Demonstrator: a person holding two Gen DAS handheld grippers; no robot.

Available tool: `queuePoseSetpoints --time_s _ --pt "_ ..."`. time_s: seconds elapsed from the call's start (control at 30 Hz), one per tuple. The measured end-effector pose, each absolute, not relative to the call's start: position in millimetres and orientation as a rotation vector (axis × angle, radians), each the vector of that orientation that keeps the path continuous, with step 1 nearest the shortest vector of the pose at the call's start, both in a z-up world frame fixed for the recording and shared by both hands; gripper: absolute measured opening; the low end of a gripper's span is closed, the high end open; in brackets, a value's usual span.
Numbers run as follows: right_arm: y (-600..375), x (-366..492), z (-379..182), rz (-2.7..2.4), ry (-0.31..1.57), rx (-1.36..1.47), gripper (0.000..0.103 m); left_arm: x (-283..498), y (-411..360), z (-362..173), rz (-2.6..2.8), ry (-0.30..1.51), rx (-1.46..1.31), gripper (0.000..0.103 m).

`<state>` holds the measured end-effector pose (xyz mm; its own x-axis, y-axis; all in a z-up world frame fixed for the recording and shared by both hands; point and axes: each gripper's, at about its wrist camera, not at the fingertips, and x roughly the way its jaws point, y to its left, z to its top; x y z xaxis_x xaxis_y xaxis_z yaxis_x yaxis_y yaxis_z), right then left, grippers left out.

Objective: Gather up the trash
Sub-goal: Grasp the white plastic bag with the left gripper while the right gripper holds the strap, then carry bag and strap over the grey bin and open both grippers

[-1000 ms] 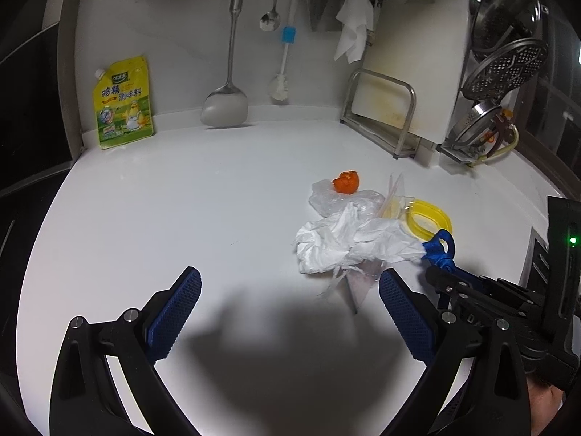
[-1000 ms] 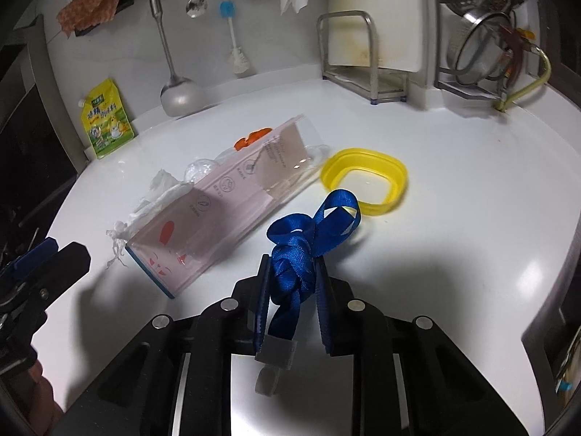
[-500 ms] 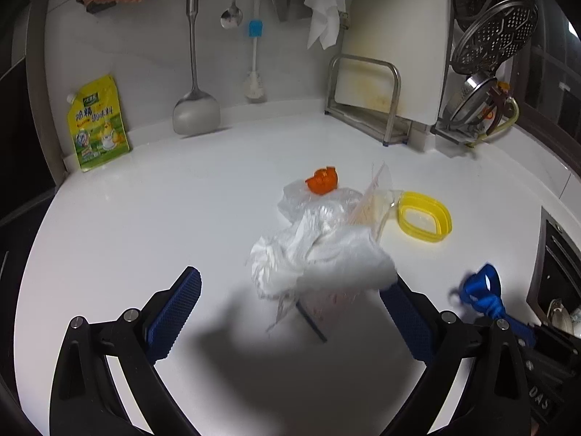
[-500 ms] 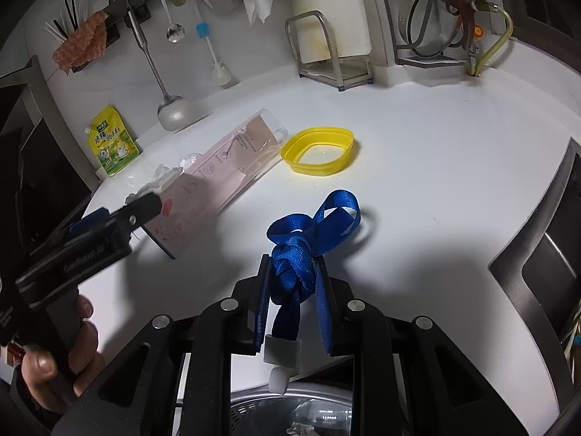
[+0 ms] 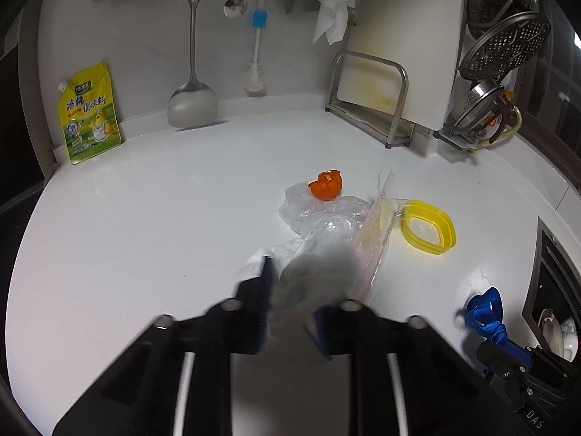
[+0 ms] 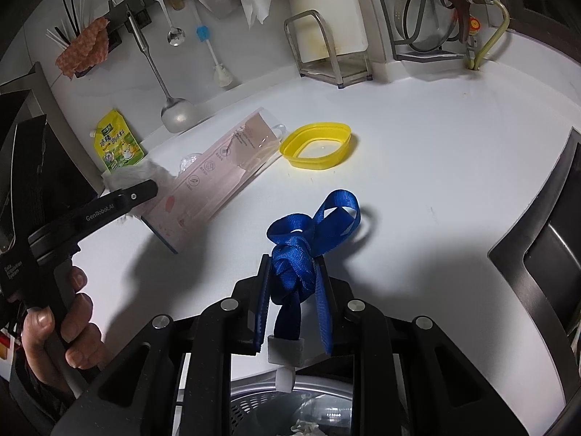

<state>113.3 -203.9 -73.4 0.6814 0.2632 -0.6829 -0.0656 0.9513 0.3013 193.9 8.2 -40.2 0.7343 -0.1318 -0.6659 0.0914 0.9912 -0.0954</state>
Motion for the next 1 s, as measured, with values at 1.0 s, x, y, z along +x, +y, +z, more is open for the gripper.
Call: queuePoseSetpoints --time_s 1.0 --pt "-202 8 -49 0.177 0.744 0.251 0.022 48 15 3 -0.157 0.644 -0.001 0.005"
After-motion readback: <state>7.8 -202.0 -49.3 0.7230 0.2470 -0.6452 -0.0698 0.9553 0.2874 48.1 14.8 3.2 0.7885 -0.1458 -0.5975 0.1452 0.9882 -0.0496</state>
